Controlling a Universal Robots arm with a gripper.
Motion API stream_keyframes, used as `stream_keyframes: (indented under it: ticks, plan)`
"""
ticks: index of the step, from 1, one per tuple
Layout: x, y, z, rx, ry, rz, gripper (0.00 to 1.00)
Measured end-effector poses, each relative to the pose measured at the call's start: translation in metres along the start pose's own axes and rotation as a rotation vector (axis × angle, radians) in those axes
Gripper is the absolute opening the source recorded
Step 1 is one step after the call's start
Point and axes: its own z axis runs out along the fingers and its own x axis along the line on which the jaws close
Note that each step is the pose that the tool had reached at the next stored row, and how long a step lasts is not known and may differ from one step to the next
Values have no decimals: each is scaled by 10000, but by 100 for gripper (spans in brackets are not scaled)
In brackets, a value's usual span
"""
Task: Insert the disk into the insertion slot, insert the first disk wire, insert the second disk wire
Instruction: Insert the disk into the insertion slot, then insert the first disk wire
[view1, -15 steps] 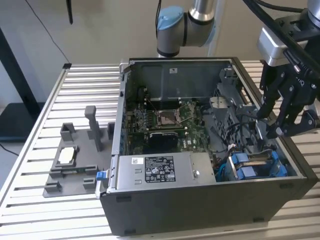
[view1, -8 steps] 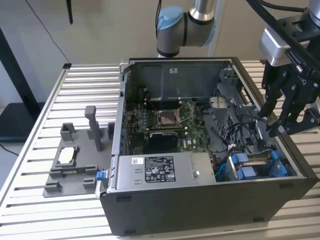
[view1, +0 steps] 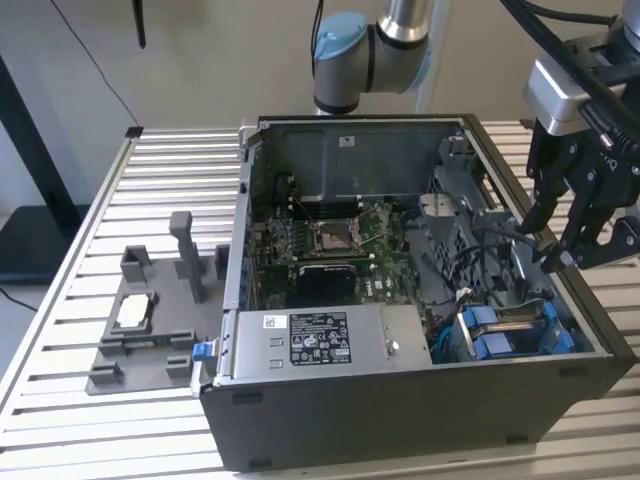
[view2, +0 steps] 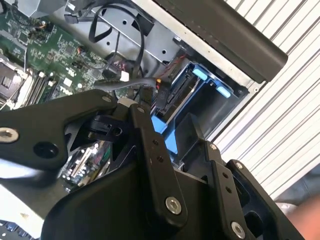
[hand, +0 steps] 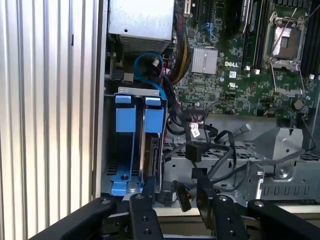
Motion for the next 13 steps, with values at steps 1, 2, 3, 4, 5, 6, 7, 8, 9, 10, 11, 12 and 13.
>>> stream_keyframes:
  ticks: [1,2,3,4,5,6,7,8,9,10,11,12,13]
  plan:
    - [0,-2,0,-1,0,-6,47]
    - [2,-19,2,-3,-2,-20,47]
    - [3,-35,6,-6,-5,-36,47]
    - [2,-51,9,-9,-8,-56,47]
    - [0,-64,12,-11,-8,-74,47]
    - [-4,-69,17,-9,-10,-88,47]
    - [-11,-69,28,0,-11,-98,47]
    - [-25,-69,42,8,-10,-107,47]
    - [-43,-69,60,15,-10,-117,47]
    - [-61,-69,79,21,-12,-126,47]
    - [-79,-69,96,22,-14,-139,47]
    - [-92,-68,105,22,-13,-153,47]
    - [-99,-69,108,21,-17,-166,47]
